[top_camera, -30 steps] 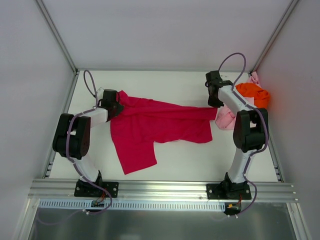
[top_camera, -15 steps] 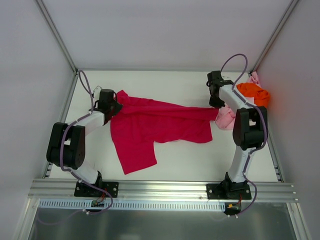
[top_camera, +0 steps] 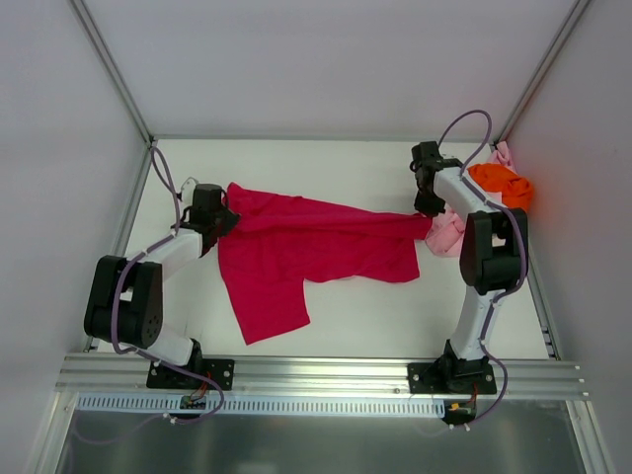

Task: Fold and stack the t-shirts
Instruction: Fold the flattened tshirt in 1/3 of the way

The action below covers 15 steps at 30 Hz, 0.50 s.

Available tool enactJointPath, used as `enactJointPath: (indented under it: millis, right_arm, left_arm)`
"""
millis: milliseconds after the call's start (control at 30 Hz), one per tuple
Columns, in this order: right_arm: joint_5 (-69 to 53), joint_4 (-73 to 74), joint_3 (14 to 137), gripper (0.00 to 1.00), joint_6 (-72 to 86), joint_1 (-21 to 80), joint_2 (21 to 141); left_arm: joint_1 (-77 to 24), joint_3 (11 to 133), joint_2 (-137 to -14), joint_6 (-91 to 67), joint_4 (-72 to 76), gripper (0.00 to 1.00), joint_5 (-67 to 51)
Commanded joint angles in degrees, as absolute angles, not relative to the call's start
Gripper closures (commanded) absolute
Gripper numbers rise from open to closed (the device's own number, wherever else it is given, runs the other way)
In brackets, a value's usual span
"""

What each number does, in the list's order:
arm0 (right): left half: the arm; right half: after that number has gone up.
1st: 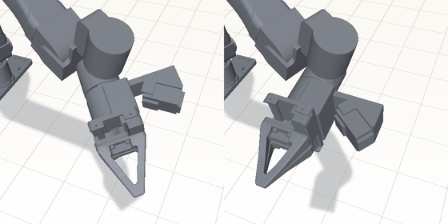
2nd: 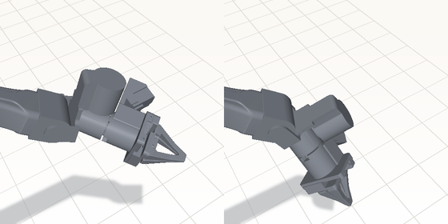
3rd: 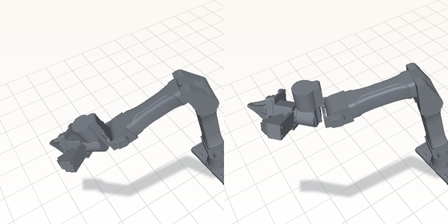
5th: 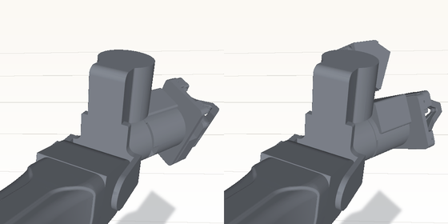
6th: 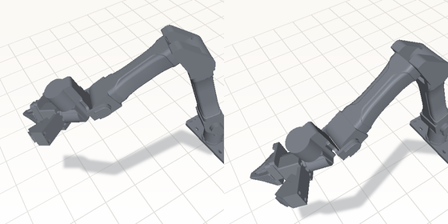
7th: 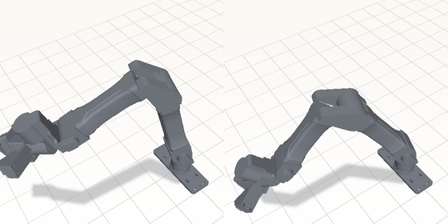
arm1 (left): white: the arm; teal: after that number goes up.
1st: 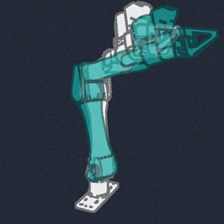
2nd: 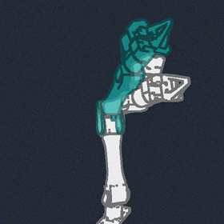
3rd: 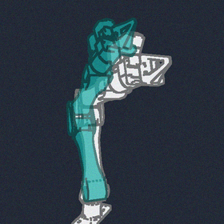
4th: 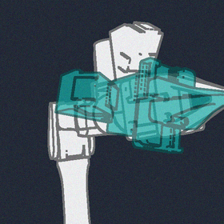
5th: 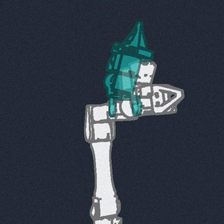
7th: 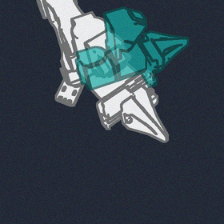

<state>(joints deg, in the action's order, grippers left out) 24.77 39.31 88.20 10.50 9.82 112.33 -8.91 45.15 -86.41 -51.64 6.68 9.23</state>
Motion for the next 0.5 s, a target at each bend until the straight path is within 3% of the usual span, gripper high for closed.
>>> enactJointPath:
  millis: [0,33,67,133,167,200,267,467]
  right_arm:
    - [27.6,40.6,89.7,0.99,11.0,8.6,111.4]
    - [27.2,40.3,89.6,0.99,10.6,8.5,111.3]
    - [27.1,40.1,89.5,0.82,10.5,8.5,111.0]
    - [25.3,37.7,87.6,0.46,9.5,8.5,109.9]
    - [25.1,35.4,85.6,0.24,9.0,8.5,108.6]
    - [24.9,34.2,84.6,0.2,8.7,8.5,108.1]
    - [25.0,32.3,83.3,0.15,8.6,8.5,107.3]
    - [22.8,27.3,80.9,0.15,8.3,8.4,104.9]
  left_arm:
    - [-7.9,44.6,-83.9,-50.6,7.0,0.8,12.3]
    - [-7.9,44.6,-83.8,-50.6,7.0,0.68,12.3]
    - [-7.9,44.5,-83.8,-50.2,7.5,0.5,12.2]
    - [-7.9,44.5,-83.7,-49.8,8.0,0.03,11.6]
    - [-7.9,44.4,-83.6,-49.5,8.4,0.01,11.5]
    - [-7.9,44.3,-83.6,-49.3,8.7,0.01,11.3]
    - [-7.8,44.5,-83.8,-48.6,9.3,0.01,10.5]
    - [-7.9,46.4,-85.8,-48.0,10.9,0.01,8.3]
